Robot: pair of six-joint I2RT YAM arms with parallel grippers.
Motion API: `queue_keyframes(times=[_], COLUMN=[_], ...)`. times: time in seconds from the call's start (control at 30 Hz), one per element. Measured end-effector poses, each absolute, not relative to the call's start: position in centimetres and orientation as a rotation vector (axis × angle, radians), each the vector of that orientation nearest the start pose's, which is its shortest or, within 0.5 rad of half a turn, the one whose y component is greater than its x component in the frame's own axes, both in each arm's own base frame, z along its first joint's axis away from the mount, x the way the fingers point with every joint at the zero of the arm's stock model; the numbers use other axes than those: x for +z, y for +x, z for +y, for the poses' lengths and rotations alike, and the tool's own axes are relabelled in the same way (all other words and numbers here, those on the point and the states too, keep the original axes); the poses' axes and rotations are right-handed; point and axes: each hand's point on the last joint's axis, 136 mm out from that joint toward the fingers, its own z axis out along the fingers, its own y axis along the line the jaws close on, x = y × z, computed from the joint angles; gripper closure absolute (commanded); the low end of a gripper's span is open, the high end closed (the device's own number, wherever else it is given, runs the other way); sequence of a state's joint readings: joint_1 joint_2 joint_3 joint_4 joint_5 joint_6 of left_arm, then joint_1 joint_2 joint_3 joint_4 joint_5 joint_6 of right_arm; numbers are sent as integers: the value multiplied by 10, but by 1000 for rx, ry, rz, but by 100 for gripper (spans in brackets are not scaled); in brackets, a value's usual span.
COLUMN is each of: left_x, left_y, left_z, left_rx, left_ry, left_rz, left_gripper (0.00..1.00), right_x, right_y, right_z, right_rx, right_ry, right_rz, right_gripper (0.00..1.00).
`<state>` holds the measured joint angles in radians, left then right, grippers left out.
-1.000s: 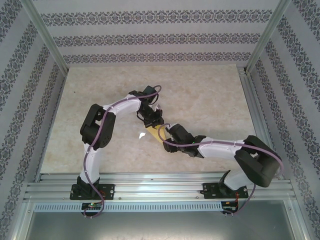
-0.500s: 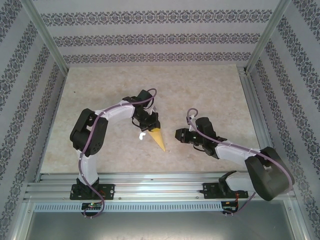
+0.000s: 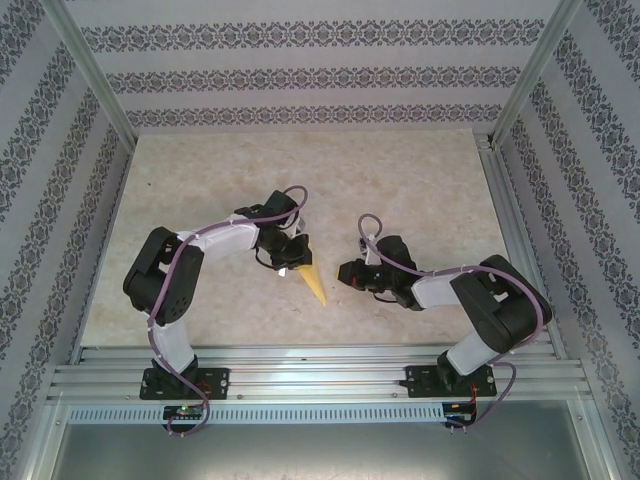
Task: Fold a paper plane with a square sheet of paper (fold left side to right side)
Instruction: Fold the wing for the fifth time at the center of the table.
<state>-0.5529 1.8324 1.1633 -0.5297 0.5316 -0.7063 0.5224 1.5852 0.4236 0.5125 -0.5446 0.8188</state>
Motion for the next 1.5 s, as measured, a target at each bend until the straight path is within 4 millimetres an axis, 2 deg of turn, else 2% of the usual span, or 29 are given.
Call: queue_keyframes(times=[0.37,0.77,1.07,1.23,1.5], left_x=[47,41,31,28,26], left_y=[296,302,298,297,302], left_z=[-275,-266,-262,-259,-253], left_rx=[-920,-879,-854,-830,-804], left_ry=[0,41,81,105,110], left_rz=[2962,2948,2962,2962,2951], left_gripper=[100,100,100,100,100], right_x=[43,38,55,60,50], right_y=[256,247,250,253,248], right_z=[267,270,289,293,303], right_rx=[1300,1289,1342,1358,1359], right_ry=[-30,-52,-104,-92,-108], right_rz=[2458,2501,2462,2454,2508], right_gripper=[95,95,95,95,95])
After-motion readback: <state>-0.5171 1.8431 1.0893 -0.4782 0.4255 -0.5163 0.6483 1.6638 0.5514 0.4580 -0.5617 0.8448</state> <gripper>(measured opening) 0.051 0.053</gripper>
